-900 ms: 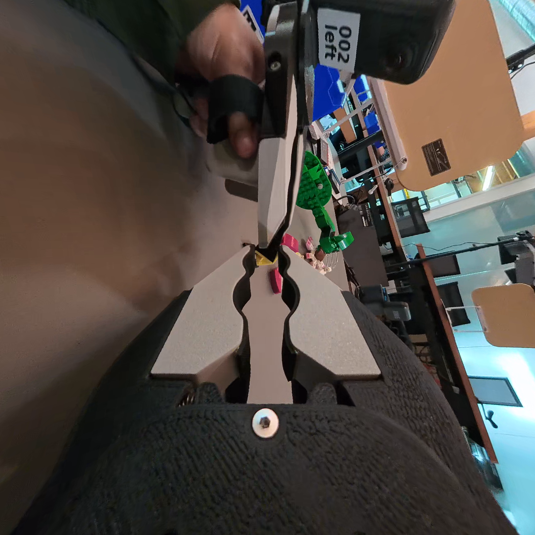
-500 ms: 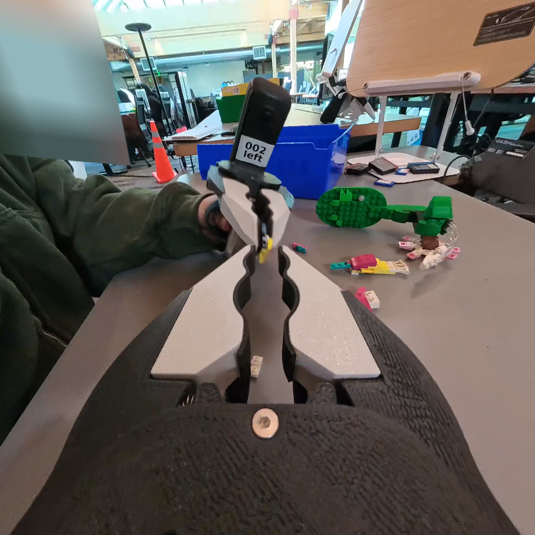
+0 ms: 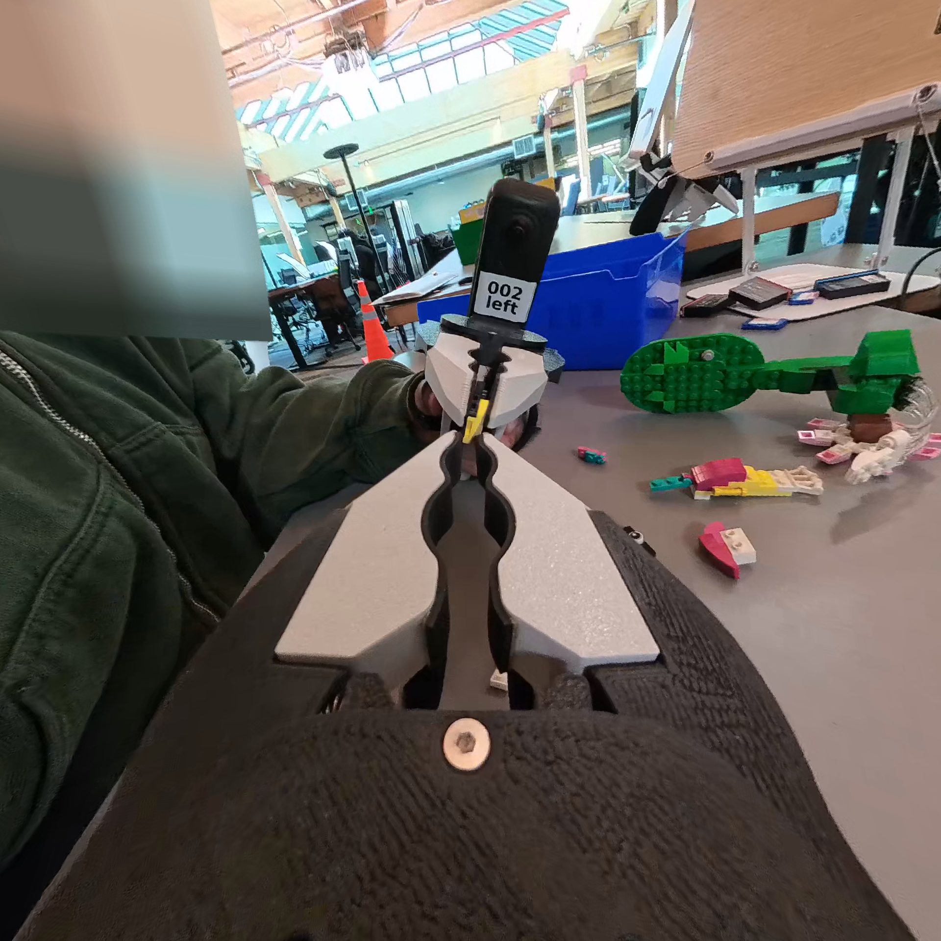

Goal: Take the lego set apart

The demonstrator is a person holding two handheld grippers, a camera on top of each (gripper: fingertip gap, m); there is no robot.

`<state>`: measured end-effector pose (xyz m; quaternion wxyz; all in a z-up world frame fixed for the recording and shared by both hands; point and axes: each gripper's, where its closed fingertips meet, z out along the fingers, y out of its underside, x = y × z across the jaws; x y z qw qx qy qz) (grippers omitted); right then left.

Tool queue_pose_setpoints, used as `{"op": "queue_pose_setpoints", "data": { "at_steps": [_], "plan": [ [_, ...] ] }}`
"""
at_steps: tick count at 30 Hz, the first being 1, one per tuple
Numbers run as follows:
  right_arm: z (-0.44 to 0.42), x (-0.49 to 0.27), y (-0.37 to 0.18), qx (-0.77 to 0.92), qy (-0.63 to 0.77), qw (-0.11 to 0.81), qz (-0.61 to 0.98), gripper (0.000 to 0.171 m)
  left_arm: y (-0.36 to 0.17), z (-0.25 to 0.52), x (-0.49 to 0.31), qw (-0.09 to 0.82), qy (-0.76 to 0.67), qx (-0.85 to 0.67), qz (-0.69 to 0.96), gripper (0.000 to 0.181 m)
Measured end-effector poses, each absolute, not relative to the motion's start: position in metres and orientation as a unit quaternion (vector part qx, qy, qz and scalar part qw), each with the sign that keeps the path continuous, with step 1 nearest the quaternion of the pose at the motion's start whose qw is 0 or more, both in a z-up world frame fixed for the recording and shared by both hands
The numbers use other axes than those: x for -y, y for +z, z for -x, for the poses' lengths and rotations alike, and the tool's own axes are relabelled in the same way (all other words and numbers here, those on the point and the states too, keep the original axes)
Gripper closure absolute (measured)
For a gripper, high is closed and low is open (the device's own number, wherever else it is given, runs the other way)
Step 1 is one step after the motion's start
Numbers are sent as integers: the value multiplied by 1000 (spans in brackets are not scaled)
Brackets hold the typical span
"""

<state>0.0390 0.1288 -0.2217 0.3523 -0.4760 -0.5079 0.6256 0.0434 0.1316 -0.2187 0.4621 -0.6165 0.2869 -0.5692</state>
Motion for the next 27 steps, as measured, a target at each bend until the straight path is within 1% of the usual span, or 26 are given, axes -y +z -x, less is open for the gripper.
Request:
{"op": "queue_pose_setpoints", "data": {
  "at_steps": [5, 17, 19, 21, 23, 24, 25, 26, 27],
  "plan": [
    [-41, -126, -219, 512, 630, 355, 464, 170, -216, -45, -127, 457, -576, -295, 610, 177],
    [-37, -114, -225, 571, 574, 385, 442, 171, -222, -40, -113, 412, -586, -333, 613, 177],
    [-35, -116, -228, 579, 556, 395, 447, 171, -225, -38, -116, 416, -573, -335, 622, 177],
    [-32, -125, -235, 590, 509, 424, 462, 171, -232, -36, -127, 434, -542, -324, 643, 177],
    [-31, -139, -243, 614, 423, 478, 464, 171, -239, -34, -140, 452, -512, -302, 665, 176],
    [-32, -145, -243, 623, 381, 509, 456, 171, -242, -33, -144, 447, -513, -287, 674, 175],
    [-33, -151, -242, 630, 337, 539, 446, 171, -241, -31, -147, 436, -529, -264, 678, 172],
    [-34, -156, -241, 638, 292, 566, 432, 171, -236, -27, -151, 426, -561, -229, 671, 160],
    [-35, -160, -239, 645, 245, 593, 414, 171, -229, -22, -154, 420, -598, -191, 655, 156]
  ]
}}
